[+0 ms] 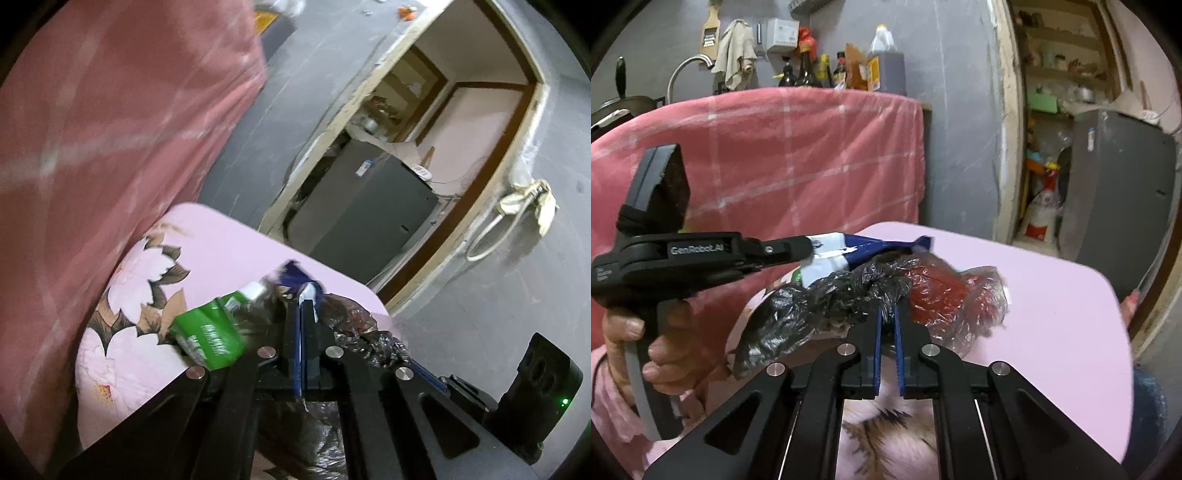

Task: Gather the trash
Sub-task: 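Grasp the black plastic bag with the right gripper while the left grasps the green wrapper, lift toward bin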

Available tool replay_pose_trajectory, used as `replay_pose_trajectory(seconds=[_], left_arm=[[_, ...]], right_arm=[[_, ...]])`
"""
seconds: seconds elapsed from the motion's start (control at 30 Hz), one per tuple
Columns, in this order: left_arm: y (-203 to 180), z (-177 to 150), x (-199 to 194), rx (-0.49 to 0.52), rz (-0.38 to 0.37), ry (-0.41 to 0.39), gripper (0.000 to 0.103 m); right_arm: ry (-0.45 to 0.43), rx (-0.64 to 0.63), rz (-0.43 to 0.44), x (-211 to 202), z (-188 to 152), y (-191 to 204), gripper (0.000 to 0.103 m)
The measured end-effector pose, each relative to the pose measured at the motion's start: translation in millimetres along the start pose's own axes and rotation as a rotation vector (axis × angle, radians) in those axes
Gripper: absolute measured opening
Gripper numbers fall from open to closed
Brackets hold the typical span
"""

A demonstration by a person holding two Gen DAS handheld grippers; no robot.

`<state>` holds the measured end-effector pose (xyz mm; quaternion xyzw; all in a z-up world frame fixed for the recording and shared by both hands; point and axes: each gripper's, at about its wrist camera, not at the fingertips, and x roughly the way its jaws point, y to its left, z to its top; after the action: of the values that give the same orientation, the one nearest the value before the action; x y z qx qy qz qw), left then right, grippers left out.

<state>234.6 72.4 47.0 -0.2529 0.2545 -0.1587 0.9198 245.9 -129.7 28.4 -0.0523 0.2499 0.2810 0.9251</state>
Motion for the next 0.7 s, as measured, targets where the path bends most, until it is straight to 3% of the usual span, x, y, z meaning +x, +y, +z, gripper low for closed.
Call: replay_pose_trajectory(seconds=[0.27, 0.7], left_arm=[[-51, -4, -5, 0.118, -0.022, -0.053, 0.000], [-138, -43, 27, 0.266, -0.077, -0.087, 0.000]], right_arm=[[-0.120, 0.040, -0.060, -52, -2, -22, 0.004], [-0.255, 0.150, -0.305, -131, -19, -95, 0.004]])
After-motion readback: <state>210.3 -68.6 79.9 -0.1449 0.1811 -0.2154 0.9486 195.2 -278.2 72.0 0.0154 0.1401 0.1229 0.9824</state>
